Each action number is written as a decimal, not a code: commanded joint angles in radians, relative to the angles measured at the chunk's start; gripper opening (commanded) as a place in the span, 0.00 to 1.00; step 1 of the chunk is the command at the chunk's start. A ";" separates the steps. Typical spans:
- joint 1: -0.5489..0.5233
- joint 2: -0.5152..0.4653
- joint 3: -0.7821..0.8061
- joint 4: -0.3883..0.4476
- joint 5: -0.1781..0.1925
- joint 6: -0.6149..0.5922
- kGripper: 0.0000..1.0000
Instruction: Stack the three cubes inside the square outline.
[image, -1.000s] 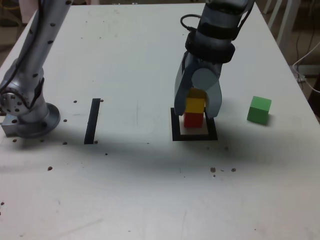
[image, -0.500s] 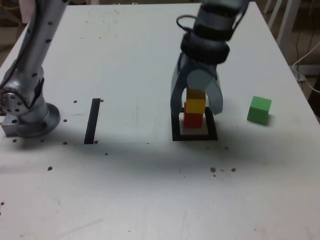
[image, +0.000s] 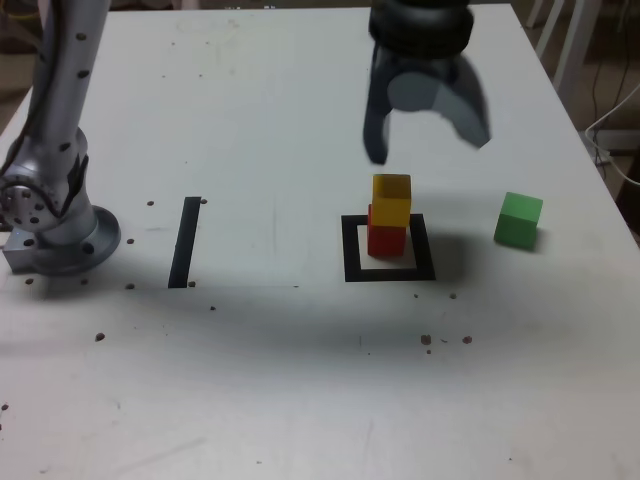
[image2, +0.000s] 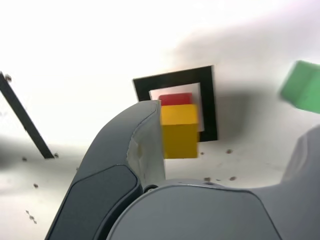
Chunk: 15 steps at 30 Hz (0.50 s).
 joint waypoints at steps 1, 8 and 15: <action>0.001 0.023 -0.044 0.016 0.005 0.026 1.00; 0.001 0.101 -0.186 0.058 0.002 0.111 0.99; 0.001 0.210 -0.329 0.092 -0.022 0.176 0.99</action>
